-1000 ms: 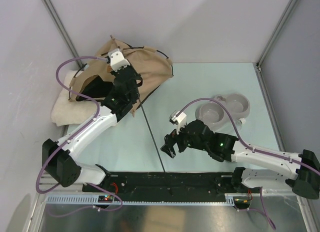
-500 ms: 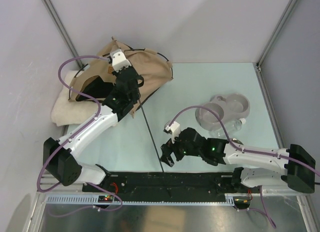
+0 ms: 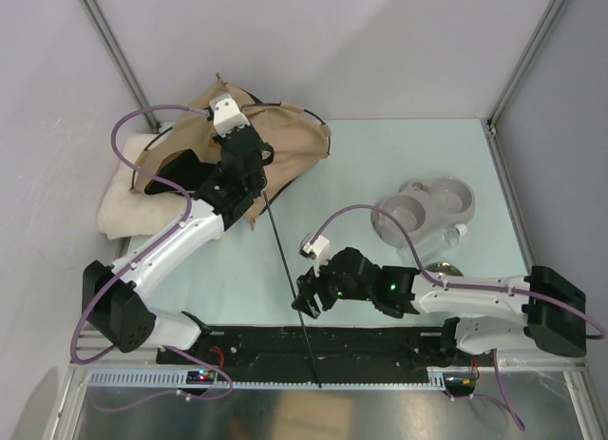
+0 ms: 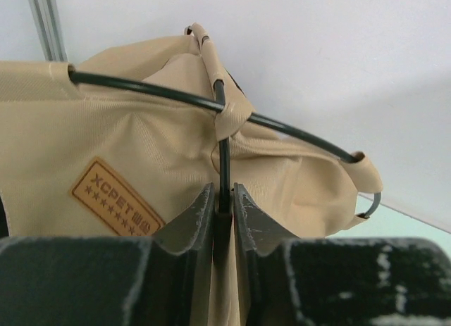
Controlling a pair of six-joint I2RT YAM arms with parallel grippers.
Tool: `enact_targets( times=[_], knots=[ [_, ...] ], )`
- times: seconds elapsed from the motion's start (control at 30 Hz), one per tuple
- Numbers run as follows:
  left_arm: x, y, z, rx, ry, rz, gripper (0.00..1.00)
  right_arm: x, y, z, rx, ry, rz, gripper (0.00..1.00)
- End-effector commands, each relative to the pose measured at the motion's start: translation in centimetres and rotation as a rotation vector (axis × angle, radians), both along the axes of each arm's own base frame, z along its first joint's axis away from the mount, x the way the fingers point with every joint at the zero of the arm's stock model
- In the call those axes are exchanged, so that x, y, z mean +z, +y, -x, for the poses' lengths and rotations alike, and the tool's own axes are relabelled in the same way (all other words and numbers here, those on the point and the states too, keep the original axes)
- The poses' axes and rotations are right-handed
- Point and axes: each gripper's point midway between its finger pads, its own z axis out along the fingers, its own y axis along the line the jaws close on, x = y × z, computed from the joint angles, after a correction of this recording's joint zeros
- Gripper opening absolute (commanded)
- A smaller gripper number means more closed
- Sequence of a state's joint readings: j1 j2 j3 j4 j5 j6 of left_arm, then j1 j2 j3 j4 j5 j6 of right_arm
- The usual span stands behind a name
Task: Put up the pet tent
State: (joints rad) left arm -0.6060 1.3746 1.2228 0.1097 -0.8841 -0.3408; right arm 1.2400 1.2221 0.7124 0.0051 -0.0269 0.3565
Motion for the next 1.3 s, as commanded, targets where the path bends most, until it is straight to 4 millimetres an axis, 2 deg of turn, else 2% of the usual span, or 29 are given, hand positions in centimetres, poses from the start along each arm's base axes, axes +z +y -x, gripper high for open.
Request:
enact_targets(
  times=[0.0, 0.13, 0.23, 0.3, 0.4, 0.53, 0.73, 0.83, 1.03, 1.13, 1.27],
  knots=[
    [2.4, 0.4, 0.2, 0.002, -0.061, 0.056, 0.2, 1.1, 2.5, 0.4, 0.029, 0.016, -0.096, 0.62],
    [2.0, 0.6, 0.5, 0.005, -0.051, 0.048, 0.23, 0.8, 3.3, 0.4, 0.031, 0.031, -0.108, 0.48],
    [1.9, 0.7, 0.7, 0.001, -0.047, 0.041, 0.29, 0.3, 3.5, 0.2, 0.019, 0.043, -0.095, 0.28],
    [2.3, 0.7, 1.0, -0.011, -0.05, 0.042, 0.36, 0.1, 3.3, 0.0, -0.002, 0.046, -0.083, 0.13],
    [3.0, 0.8, 1.9, -0.046, -0.058, 0.046, 0.56, 0.4, 3.0, -0.5, -0.031, 0.038, -0.079, 0.02],
    [4.3, 0.4, 3.9, -0.157, -0.073, 0.055, 0.79, 1.2, 2.7, -1.2, -0.058, 0.031, -0.079, 0.0],
    [4.1, -0.5, 8.3, -0.349, 0.001, 0.1, 0.97, 3.0, 2.5, -2.7, -0.11, 0.045, -0.11, 0.0],
    [3.1, -1.3, 10.9, -0.461, 0.052, 0.142, 0.99, 4.1, 2.3, -3.3, -0.127, 0.046, -0.135, 0.0],
    [0.6, -4.2, 15.2, -0.722, 0.143, 0.198, 1.0, 6.7, 1.9, -3.8, -0.126, 0.03, -0.184, 0.0],
    [-0.5, -5.4, 16.2, -0.807, 0.183, 0.205, 1.0, 7.8, 1.5, -4.2, -0.136, 0.025, -0.197, 0.0],
    [-2.7, -6.6, 16.0, -0.834, 0.257, 0.231, 0.97, 9.8, 1.1, -4.9, -0.162, 0.032, -0.242, 0.0]
  ],
)
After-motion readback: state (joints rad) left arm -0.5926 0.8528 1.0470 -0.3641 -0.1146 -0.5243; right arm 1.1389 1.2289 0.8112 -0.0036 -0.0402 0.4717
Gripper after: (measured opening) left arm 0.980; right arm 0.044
